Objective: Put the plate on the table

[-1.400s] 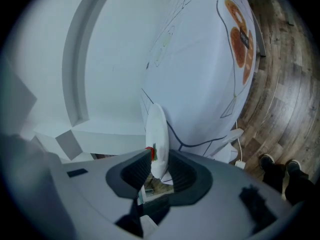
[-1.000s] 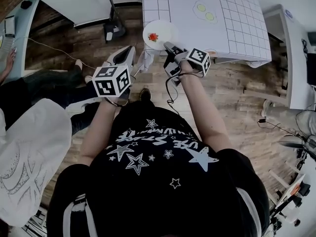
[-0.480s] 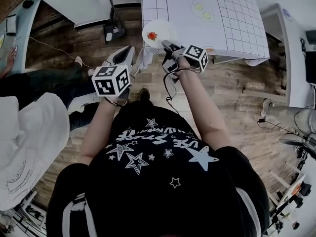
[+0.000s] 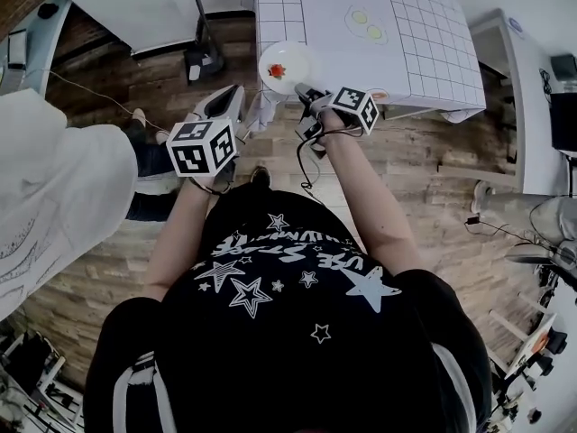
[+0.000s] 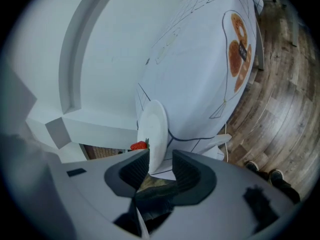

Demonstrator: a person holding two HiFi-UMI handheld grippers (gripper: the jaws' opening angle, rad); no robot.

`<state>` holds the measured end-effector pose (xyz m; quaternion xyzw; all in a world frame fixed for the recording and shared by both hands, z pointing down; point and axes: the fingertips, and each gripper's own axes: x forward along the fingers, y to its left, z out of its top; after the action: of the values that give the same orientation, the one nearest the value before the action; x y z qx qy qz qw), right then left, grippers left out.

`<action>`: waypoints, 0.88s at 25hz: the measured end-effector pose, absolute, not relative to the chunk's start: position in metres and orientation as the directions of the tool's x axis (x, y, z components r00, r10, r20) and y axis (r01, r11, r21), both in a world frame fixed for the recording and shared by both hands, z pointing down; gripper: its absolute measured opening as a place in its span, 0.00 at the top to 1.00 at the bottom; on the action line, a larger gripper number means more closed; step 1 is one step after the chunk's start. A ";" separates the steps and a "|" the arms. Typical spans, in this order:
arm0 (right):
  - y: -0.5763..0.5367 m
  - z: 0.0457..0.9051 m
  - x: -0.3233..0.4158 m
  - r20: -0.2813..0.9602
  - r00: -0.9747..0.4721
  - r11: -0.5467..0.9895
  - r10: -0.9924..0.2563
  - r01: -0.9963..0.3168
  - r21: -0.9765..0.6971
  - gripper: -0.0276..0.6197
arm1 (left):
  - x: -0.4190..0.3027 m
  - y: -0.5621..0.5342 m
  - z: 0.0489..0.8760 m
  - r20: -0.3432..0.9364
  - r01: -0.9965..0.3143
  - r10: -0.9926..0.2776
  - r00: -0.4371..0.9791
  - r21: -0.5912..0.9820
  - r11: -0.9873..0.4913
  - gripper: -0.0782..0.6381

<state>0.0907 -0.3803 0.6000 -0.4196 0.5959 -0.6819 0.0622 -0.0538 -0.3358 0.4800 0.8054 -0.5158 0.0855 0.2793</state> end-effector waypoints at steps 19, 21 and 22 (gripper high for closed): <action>-0.301 0.555 0.138 0.377 -0.632 -0.147 -0.677 -0.386 -0.911 0.75 | -0.013 -0.266 0.467 0.417 -0.867 -0.767 0.487 0.339 -0.366 0.88; -0.285 0.545 0.140 0.337 -0.650 -0.116 -0.681 -0.358 -0.927 0.76 | -0.008 -0.248 0.467 0.419 -0.870 -0.770 0.481 0.336 -0.361 0.88; -0.279 0.539 0.140 0.307 -0.661 -0.091 -0.685 -0.340 -0.936 0.78 | -0.005 -0.240 0.467 0.419 -0.873 -0.773 0.475 0.334 -0.355 0.88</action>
<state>0.1401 -0.2790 0.5386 -0.3884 0.6600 -0.6283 0.1371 -0.0055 -0.2401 0.4670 0.8177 -0.5033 0.0947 0.2626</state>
